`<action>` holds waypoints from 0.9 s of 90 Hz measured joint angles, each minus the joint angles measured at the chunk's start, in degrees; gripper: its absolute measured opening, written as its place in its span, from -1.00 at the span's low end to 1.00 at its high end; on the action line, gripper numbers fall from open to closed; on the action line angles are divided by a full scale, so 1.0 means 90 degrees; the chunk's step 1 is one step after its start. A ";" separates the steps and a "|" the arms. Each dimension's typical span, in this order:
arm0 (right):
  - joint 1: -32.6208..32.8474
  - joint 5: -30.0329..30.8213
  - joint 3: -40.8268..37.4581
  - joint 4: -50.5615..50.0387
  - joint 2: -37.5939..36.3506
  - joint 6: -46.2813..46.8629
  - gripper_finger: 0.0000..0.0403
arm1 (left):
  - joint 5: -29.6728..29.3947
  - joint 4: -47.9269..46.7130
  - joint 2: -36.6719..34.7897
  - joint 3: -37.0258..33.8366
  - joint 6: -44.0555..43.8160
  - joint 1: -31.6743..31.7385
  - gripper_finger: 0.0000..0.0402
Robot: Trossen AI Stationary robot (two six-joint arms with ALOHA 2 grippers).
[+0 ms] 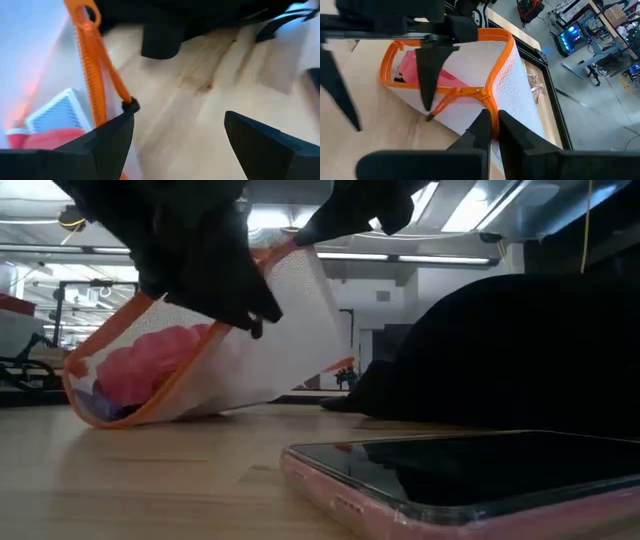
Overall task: Unpack backpack
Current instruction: Close the transparent white zip bag
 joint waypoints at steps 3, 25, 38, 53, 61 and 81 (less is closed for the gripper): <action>0.0000 0.0000 0.0000 -0.0005 0.0000 -0.0002 -0.99 | -0.0041 -0.0051 0.0004 0.0000 0.0026 0.0020 0.48; 0.0000 0.0000 0.0000 -0.0002 0.0000 -0.0005 -0.99 | -0.0335 -0.0348 0.0007 0.0000 0.0022 0.0217 0.48; -0.0002 0.0000 0.0000 -0.0002 0.0000 -0.0010 -0.99 | -0.0339 -0.0275 0.0007 0.0000 0.0128 0.0398 0.48; -0.0001 0.0002 0.0000 0.0000 0.0000 -0.0029 -0.99 | -0.0368 0.0003 0.0007 0.0000 0.0359 0.0555 0.47; 0.0000 0.0002 0.0000 0.0003 0.0000 -0.0029 -0.99 | -0.0419 0.0063 0.0007 0.0000 0.0578 0.0601 0.44; 0.0000 -0.0019 0.0000 0.0044 0.0000 -0.0031 -0.99 | -0.0581 0.0093 0.0007 0.0000 0.0644 0.0639 0.07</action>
